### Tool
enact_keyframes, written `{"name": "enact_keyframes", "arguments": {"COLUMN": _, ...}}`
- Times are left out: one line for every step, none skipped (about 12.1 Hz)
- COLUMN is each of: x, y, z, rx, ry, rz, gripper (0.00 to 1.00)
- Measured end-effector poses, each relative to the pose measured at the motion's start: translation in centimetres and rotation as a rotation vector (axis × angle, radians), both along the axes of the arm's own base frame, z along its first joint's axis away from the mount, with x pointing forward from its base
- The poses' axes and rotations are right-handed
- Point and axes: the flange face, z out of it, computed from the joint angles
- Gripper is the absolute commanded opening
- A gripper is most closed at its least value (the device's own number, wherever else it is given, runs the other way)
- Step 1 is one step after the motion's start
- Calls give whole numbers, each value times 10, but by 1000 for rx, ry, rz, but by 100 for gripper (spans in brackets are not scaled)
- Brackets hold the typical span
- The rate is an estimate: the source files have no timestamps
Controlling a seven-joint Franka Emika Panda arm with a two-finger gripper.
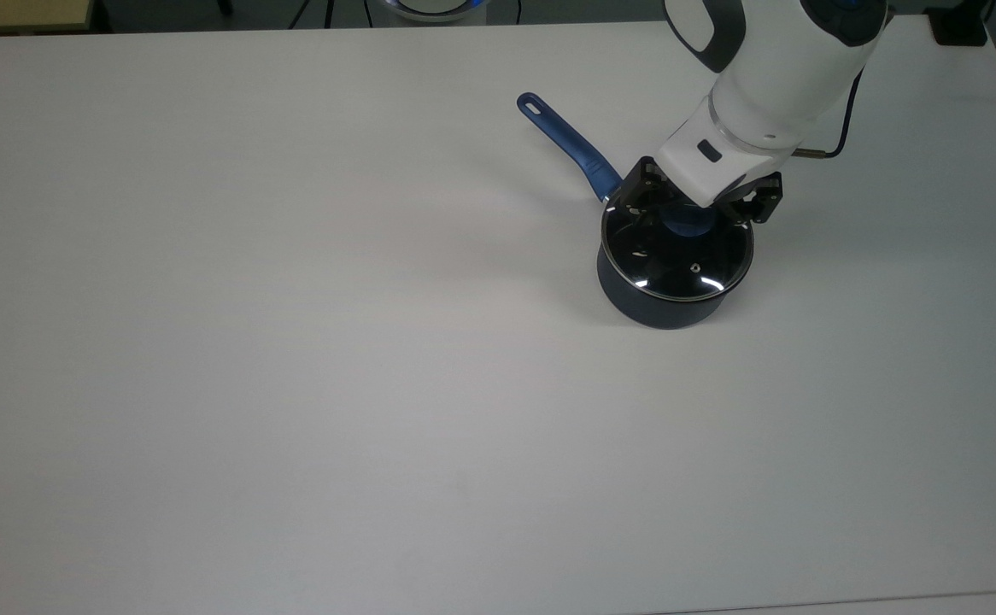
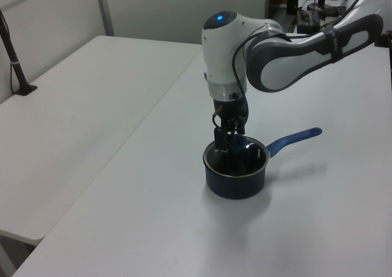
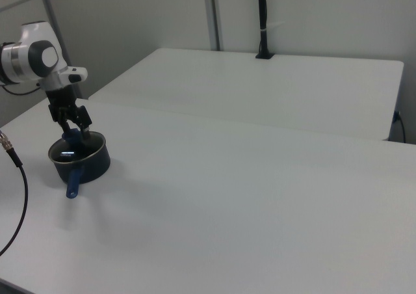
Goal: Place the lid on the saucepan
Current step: 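Open the gripper, release the knob and raise away from the pan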
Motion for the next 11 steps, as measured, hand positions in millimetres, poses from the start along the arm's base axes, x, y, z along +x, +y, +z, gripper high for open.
{"name": "enact_keyframes", "arguments": {"x": 2, "y": -2, "z": 8, "rx": 7, "ry": -12, "rz": 3, "gripper": 100}}
{"name": "enact_keyframes", "arguments": {"x": 2, "y": -6, "z": 16, "rx": 9, "ry": -11, "rz": 11, "gripper": 100}}
{"name": "enact_keyframes", "arguments": {"x": 1, "y": -13, "z": 26, "rx": 10, "ry": -6, "rz": 22, "gripper": 100}}
{"name": "enact_keyframes", "arguments": {"x": 1, "y": -25, "z": 40, "rx": 13, "ry": 7, "rz": 31, "gripper": 100}}
{"name": "enact_keyframes", "arguments": {"x": 0, "y": -43, "z": 59, "rx": 21, "ry": 18, "rz": 41, "gripper": 100}}
{"name": "enact_keyframes", "arguments": {"x": -3, "y": -61, "z": 80, "rx": 29, "ry": 28, "rz": 50, "gripper": 100}}
{"name": "enact_keyframes", "arguments": {"x": -7, "y": -79, "z": 101, "rx": 37, "ry": 39, "rz": 63, "gripper": 100}}
{"name": "enact_keyframes", "arguments": {"x": -11, "y": -91, "z": 117, "rx": 43, "ry": 46, "rz": 70, "gripper": 100}}
{"name": "enact_keyframes", "arguments": {"x": -14, "y": -100, "z": 127, "rx": 47, "ry": 47, "rz": 70, "gripper": 100}}
{"name": "enact_keyframes", "arguments": {"x": -14, "y": -110, "z": 132, "rx": 50, "ry": 47, "rz": 68, "gripper": 100}}
{"name": "enact_keyframes", "arguments": {"x": -11, "y": -124, "z": 136, "rx": 58, "ry": 44, "rz": 69, "gripper": 100}}
